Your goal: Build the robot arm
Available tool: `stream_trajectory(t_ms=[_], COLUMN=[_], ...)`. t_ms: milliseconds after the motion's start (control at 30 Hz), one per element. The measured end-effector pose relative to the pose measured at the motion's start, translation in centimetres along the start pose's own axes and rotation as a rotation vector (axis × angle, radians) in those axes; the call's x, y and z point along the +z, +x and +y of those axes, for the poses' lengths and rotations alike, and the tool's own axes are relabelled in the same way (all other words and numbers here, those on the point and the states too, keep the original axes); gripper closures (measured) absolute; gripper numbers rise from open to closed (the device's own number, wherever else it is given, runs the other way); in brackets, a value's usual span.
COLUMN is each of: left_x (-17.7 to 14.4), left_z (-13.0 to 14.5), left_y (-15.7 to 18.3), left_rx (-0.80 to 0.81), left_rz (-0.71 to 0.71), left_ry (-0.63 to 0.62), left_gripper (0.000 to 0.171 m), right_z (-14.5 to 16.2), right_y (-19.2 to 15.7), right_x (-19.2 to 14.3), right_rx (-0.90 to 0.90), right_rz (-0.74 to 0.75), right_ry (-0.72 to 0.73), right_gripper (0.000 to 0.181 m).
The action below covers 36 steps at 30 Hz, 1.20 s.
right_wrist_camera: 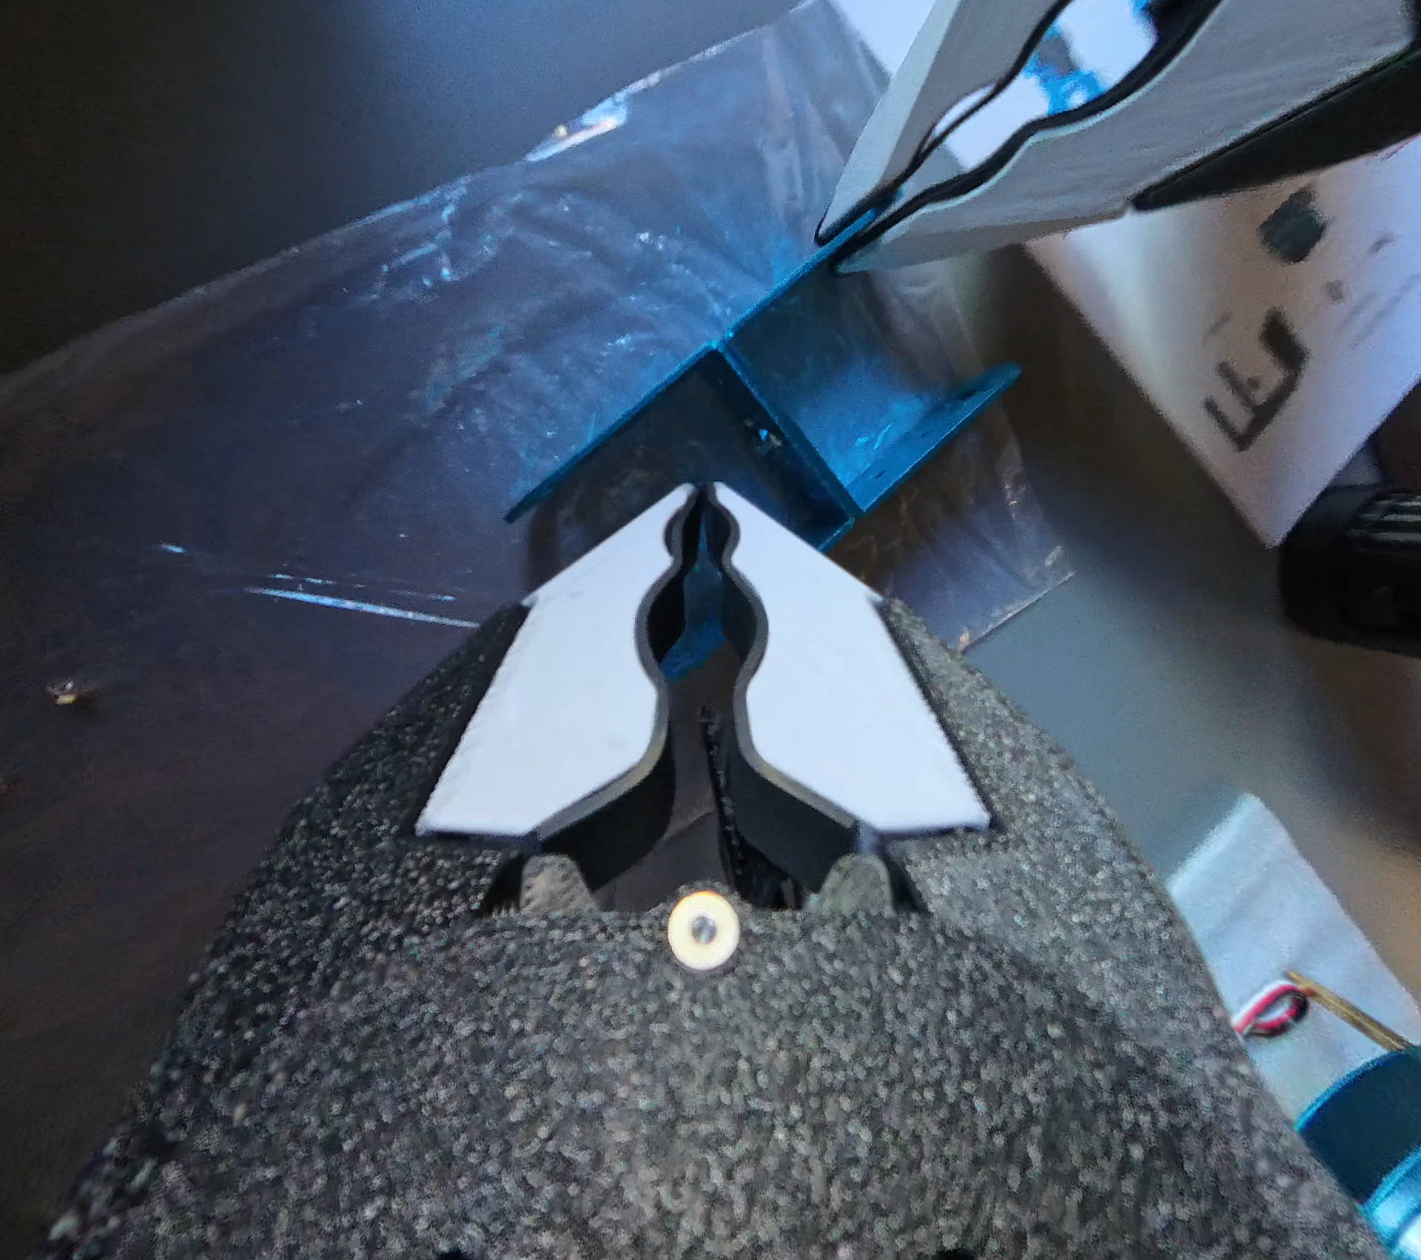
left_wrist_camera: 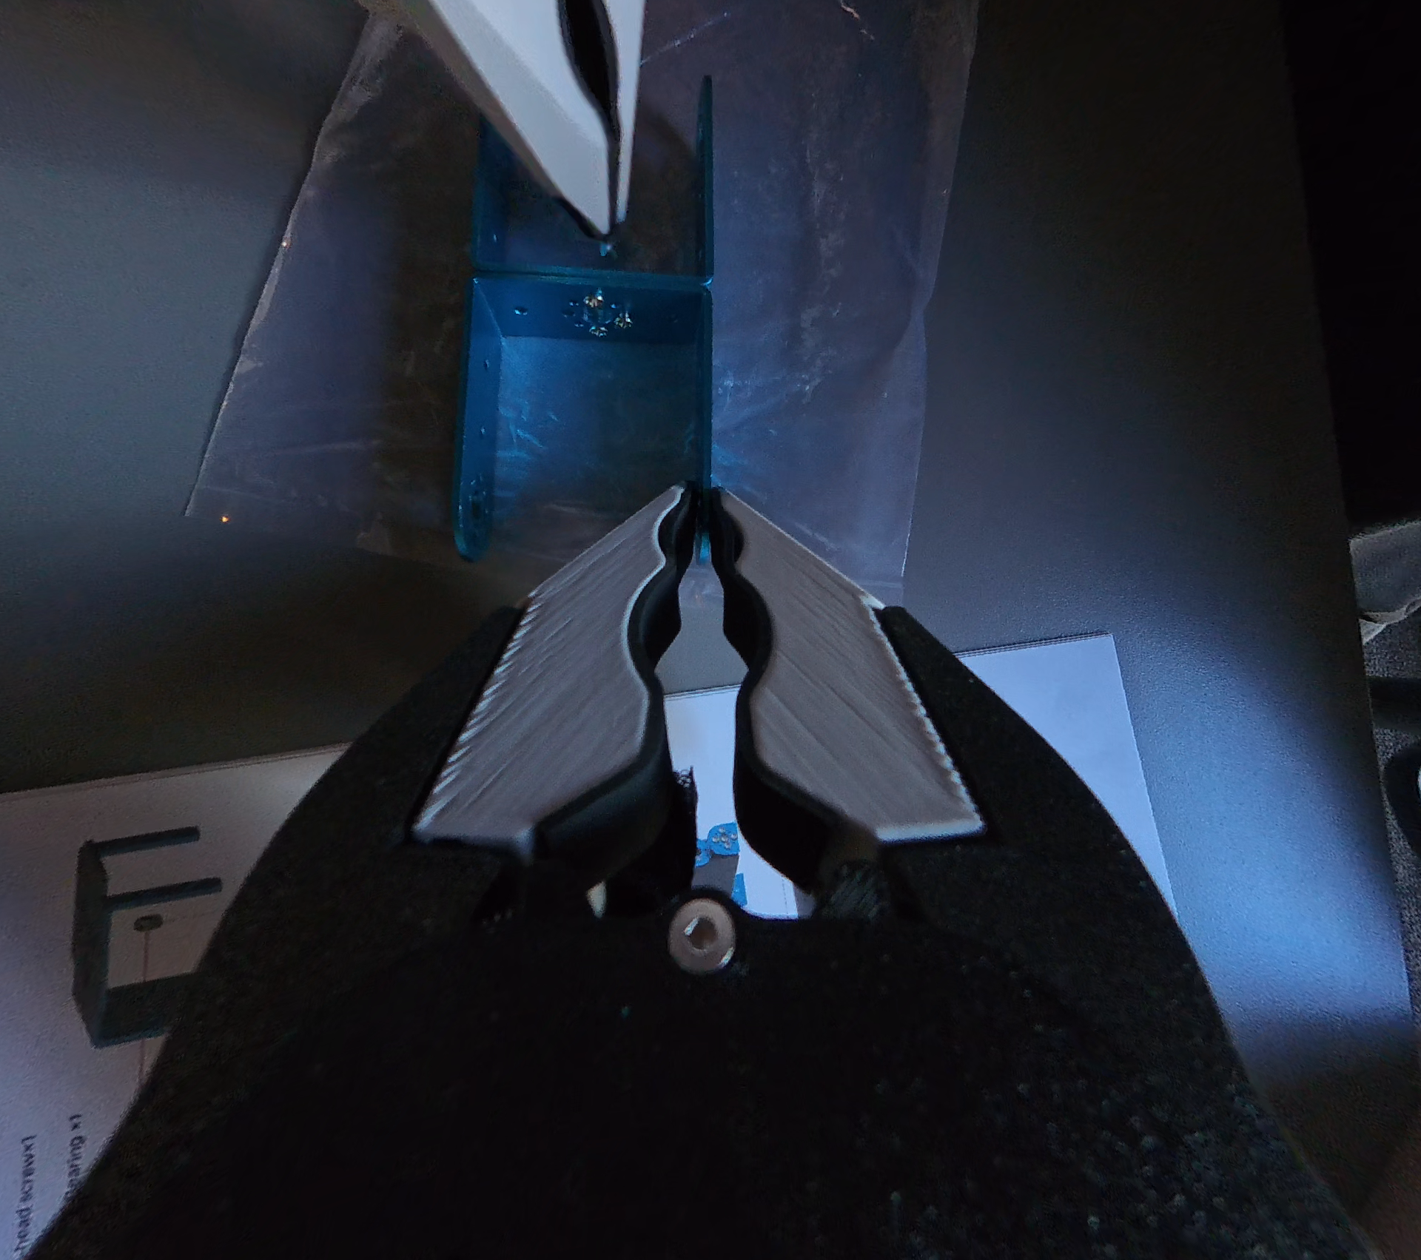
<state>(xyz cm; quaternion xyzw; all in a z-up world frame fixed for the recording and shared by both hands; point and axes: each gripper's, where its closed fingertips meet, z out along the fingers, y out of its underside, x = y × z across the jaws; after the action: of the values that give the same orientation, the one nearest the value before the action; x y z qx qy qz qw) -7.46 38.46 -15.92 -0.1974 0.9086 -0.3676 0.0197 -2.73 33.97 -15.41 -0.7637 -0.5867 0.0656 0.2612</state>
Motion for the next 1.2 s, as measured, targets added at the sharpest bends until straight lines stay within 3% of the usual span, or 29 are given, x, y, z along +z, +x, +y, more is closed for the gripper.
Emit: stream_trajectory(t_ms=[200, 267, 433, 733, 1200], left_x=[0.0, 0.0, -0.5, -0.5, -0.4], left_z=[0.0, 0.0, 0.5, 0.5, 0.4], left_y=[0.0, 0.0, -0.3, -0.3, -0.4], left_rx=[-0.004, -0.003, -0.003, -0.004, -0.012], left_rz=[0.005, 0.004, -0.026, -0.022, -0.018], left_ry=[0.007, 0.005, -0.023, -0.022, -0.015], left_gripper=[0.170, 0.170, 0.170, 0.170, 0.170], right_z=[0.1, 0.3, -1.0, 0.0, -0.4], right_y=[0.1, -0.3, 0.3, 0.6, 0.5], right_x=[-0.2, -0.3, 0.0, 1.1, 1.4], right_rx=[-0.043, 0.022, 0.176, 0.129, 0.212], right_rz=[0.186, 0.137, 0.027, -0.012, -0.129], right_ry=[0.110, 0.110, 0.064, -0.120, -0.104], right_gripper=[0.181, 0.181, 0.159, 0.180, 0.170])
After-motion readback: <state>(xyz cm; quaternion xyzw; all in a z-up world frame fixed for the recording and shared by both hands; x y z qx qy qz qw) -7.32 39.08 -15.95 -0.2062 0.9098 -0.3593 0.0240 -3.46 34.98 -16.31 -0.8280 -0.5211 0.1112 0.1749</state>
